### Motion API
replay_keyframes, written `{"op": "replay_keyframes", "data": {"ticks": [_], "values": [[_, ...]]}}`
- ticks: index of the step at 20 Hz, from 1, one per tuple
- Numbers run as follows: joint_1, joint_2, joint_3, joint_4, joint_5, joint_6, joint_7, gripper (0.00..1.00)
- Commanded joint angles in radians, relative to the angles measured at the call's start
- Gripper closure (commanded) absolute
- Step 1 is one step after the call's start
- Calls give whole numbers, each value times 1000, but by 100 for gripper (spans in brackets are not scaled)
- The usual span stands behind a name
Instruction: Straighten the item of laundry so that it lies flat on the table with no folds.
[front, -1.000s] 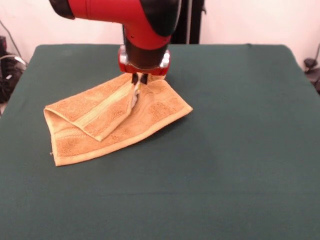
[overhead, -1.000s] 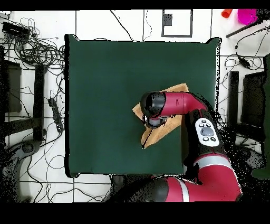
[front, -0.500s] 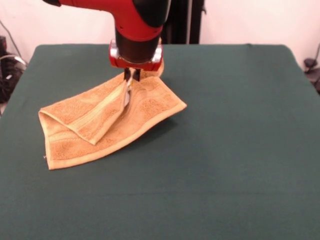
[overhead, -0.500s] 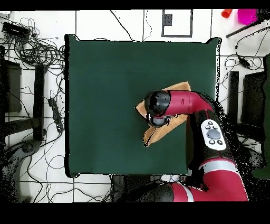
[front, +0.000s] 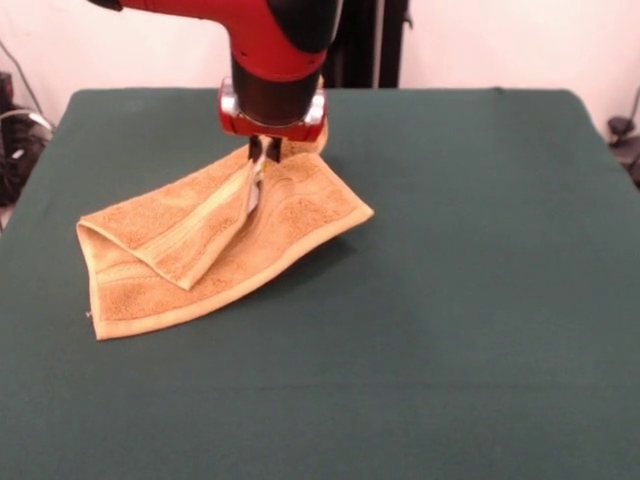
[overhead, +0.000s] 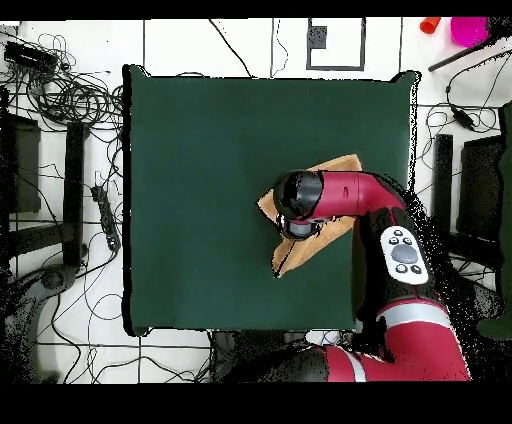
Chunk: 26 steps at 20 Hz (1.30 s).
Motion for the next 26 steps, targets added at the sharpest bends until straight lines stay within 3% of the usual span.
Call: {"op": "replay_keyframes", "data": {"ticks": [1,7,15,26], "values": [[61,55,86,-40,54,9,60,100],[104,116,51,-132,74,25,163,100],[125,188,41,-281,89,102,156,100],[144,232,31,-376,116,142,154,100]]}}
